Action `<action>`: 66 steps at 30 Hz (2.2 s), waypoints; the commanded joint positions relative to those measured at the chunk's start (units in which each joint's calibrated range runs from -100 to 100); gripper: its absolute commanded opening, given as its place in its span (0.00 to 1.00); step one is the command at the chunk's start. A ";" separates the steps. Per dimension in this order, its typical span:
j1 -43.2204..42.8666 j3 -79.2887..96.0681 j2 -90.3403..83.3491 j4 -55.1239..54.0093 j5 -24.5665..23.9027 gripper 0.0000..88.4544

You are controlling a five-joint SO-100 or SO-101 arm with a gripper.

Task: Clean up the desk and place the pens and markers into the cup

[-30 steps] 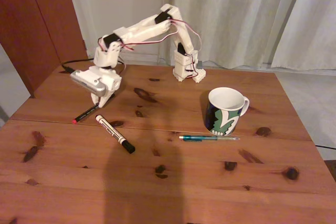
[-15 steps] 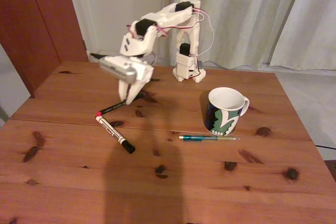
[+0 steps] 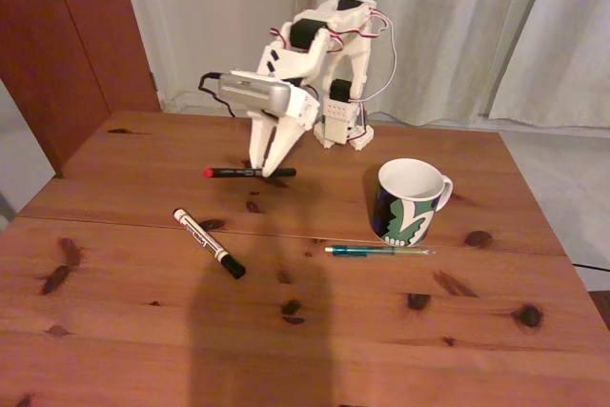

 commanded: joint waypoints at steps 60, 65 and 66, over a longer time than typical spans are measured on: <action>-27.01 30.55 -36.32 -18.72 -9.66 0.01; -26.45 34.61 -36.48 -18.80 -9.71 0.01; -26.37 35.33 -36.57 -18.80 -9.71 0.01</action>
